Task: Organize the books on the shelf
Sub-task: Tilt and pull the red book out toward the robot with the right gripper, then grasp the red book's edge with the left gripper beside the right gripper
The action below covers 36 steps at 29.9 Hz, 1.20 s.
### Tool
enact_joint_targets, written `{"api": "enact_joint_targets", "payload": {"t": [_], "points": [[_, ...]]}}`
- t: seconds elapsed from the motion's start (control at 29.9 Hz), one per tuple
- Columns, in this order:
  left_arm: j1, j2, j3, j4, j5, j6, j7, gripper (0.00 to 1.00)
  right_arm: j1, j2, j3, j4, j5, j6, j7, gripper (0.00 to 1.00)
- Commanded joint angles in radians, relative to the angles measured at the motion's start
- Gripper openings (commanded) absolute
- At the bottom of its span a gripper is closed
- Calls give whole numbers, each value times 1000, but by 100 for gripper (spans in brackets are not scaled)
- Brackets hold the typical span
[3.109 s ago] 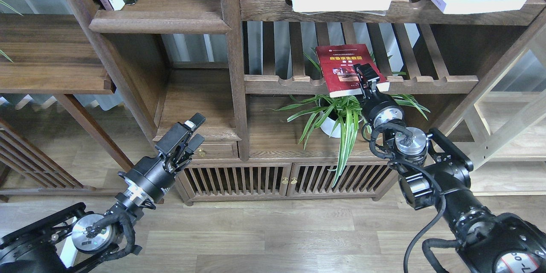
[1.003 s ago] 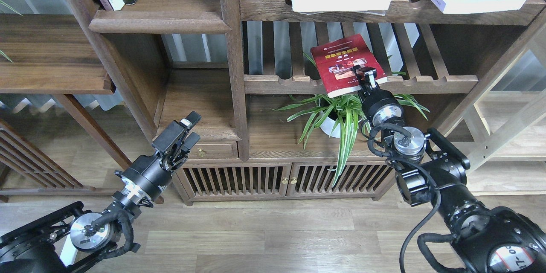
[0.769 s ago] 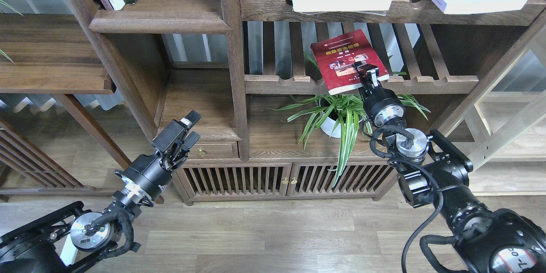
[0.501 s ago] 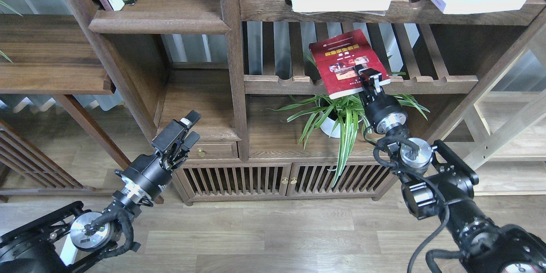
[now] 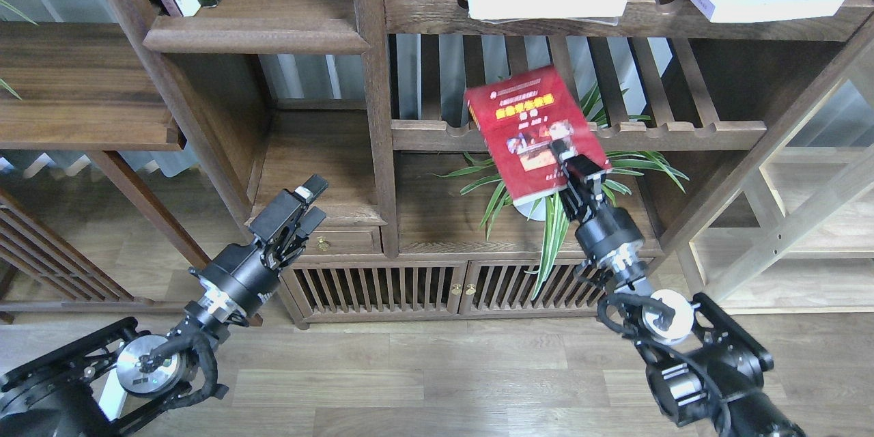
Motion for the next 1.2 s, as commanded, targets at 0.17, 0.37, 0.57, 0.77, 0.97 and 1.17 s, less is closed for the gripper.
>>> {"api": "enact_joint_targets", "payload": {"t": [0.17, 0.37, 0.57, 0.77, 0.97, 1.17], "points": [[-78, -119, 0, 130, 54, 0, 2, 99, -65, 5, -17, 89, -1, 0, -11, 5], [-120, -222, 3, 234, 71, 0, 3, 99, -66, 18, -60, 152, -1, 0, -8, 5], [-150, -299, 20, 313, 77, 0, 6, 99, -69, 21, -82, 205, -1, 0, -8, 5], [-153, -346, 20, 360, 77, 0, 38, 99, -83, 20, -95, 227, -2, 0, -8, 5], [-175, -383, 11, 388, 77, 0, 61, 99, -100, 26, -126, 241, -2, 0, -8, 5], [-206, -383, 3, 412, 75, 0, 67, 99, -102, 44, -145, 247, -9, 0, -8, 5]]}}
